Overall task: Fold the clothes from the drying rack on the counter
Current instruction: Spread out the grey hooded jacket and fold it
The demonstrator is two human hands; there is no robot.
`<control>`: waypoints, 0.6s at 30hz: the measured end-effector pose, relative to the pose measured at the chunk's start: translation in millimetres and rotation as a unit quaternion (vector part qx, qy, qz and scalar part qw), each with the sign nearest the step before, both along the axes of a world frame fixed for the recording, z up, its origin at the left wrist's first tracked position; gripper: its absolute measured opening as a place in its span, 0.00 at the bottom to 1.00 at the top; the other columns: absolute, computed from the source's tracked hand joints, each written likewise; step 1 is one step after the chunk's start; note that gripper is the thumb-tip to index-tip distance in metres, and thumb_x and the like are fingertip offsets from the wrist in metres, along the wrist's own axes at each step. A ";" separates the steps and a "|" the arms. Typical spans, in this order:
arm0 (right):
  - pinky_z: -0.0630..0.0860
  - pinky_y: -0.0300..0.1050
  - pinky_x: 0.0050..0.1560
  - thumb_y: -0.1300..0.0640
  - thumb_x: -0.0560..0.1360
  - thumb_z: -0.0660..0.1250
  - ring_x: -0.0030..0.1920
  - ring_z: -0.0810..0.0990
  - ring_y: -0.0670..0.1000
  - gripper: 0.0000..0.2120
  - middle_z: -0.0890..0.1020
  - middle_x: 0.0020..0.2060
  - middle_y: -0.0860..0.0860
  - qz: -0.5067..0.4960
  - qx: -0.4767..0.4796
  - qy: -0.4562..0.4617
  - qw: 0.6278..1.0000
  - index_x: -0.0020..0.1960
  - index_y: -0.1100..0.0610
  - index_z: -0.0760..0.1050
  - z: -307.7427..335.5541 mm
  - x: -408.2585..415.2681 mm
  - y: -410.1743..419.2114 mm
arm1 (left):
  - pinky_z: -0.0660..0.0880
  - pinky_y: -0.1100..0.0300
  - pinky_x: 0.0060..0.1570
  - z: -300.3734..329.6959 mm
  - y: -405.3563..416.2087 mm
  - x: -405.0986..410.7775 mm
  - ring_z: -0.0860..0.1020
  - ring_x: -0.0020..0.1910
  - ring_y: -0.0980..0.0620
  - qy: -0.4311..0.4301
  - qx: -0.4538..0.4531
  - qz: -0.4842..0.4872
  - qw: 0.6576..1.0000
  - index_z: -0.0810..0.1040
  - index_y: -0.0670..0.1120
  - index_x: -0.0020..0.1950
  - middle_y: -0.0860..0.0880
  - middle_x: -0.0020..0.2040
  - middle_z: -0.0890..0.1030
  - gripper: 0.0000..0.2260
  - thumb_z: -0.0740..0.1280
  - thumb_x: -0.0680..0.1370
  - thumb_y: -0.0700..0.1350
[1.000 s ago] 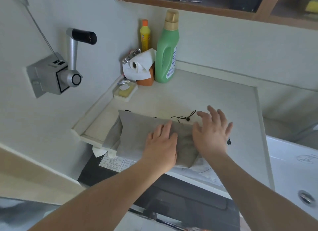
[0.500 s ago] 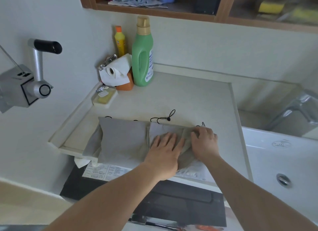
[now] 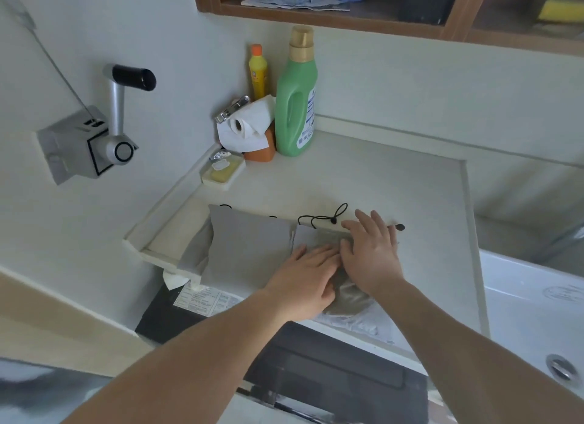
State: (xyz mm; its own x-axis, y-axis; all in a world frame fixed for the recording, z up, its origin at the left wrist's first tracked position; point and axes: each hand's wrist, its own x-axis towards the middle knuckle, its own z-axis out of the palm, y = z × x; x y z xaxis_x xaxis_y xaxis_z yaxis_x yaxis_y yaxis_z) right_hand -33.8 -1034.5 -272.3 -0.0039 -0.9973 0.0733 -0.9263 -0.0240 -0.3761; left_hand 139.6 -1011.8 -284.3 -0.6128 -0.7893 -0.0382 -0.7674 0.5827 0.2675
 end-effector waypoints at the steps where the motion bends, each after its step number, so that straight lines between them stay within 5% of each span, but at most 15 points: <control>1: 0.43 0.62 0.80 0.50 0.82 0.59 0.81 0.49 0.55 0.21 0.61 0.79 0.49 0.007 -0.002 0.010 1.000 0.74 0.49 0.70 1.6 8.0 3.1 | 0.57 0.45 0.78 -0.7 -0.3 8.8 0.60 0.79 0.51 0.029 -0.047 0.028 0.998 0.64 0.49 0.79 0.51 0.78 0.66 0.25 0.55 0.81 0.50; 4: 0.44 0.67 0.79 0.44 0.81 0.60 0.81 0.50 0.56 0.23 0.61 0.80 0.48 0.067 -0.013 0.035 0.997 0.75 0.48 0.69 9.6 35.1 16.2 | 0.69 0.46 0.69 -4.3 -0.7 42.1 0.72 0.71 0.48 0.070 -0.156 0.178 0.969 0.76 0.49 0.69 0.52 0.68 0.77 0.22 0.56 0.77 0.51; 7: 0.41 0.70 0.77 0.35 0.78 0.57 0.82 0.44 0.55 0.28 0.52 0.82 0.45 0.179 0.035 0.091 0.979 0.77 0.40 0.61 15.2 64.3 30.5 | 0.71 0.41 0.65 -5.7 -0.8 81.1 0.73 0.67 0.40 0.061 -0.169 0.367 0.912 0.76 0.45 0.66 0.46 0.66 0.77 0.23 0.60 0.74 0.51; 12: 0.38 0.73 0.75 0.34 0.81 0.47 0.82 0.40 0.54 0.28 0.44 0.82 0.45 0.238 0.072 0.189 0.950 0.80 0.39 0.53 3.1 95.9 40.8 | 0.70 0.40 0.64 8.5 9.3 129.3 0.63 0.73 0.37 0.080 0.082 0.587 0.801 0.62 0.45 0.74 0.42 0.72 0.66 0.40 0.68 0.73 0.69; 16: 0.42 0.70 0.77 0.40 0.83 0.43 0.82 0.42 0.52 0.26 0.48 0.83 0.45 0.152 0.057 0.181 0.970 0.80 0.41 0.54 -8.1 98.2 31.2 | 0.72 0.44 0.62 13.9 12.2 136.2 0.69 0.67 0.37 0.110 0.120 0.586 0.793 0.60 0.42 0.73 0.40 0.69 0.68 0.42 0.71 0.72 0.67; 18: 0.42 0.69 0.78 0.40 0.83 0.44 0.82 0.41 0.52 0.26 0.48 0.83 0.45 0.100 0.060 0.171 0.978 0.80 0.41 0.54 -8.7 97.1 26.5 | 0.74 0.47 0.59 17.2 12.1 133.7 0.72 0.62 0.37 0.199 0.180 0.608 0.747 0.60 0.40 0.73 0.39 0.68 0.67 0.42 0.75 0.72 0.61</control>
